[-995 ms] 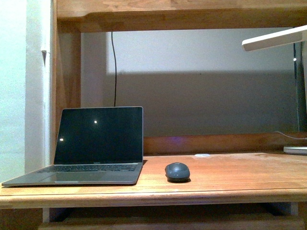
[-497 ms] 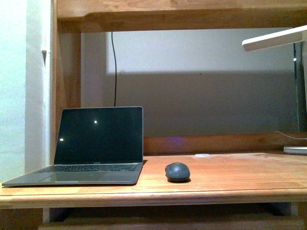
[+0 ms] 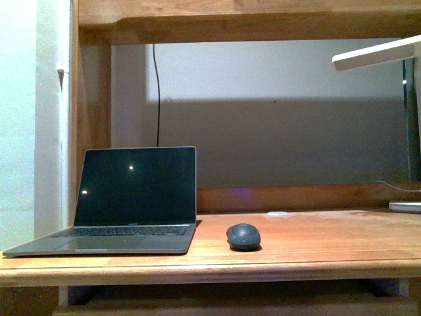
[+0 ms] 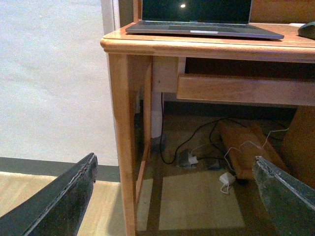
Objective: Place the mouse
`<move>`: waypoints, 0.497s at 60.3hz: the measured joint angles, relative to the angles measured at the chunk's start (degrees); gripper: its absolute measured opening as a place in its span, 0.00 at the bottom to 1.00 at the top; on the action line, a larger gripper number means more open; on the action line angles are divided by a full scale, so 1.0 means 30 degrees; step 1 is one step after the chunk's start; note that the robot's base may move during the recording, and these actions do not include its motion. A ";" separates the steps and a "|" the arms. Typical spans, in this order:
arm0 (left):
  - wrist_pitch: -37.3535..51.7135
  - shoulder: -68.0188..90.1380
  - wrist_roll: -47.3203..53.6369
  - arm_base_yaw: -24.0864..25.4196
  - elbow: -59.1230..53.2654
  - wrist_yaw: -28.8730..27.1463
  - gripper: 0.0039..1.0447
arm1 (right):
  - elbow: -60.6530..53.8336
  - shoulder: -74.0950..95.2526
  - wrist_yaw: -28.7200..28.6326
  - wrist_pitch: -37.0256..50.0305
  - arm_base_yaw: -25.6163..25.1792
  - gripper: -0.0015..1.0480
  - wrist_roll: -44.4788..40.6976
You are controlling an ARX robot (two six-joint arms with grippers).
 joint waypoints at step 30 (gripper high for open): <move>0.0000 0.0000 0.0000 0.0000 0.0000 -0.0007 0.93 | 0.0000 0.0000 0.0000 0.0000 0.0000 0.93 0.0000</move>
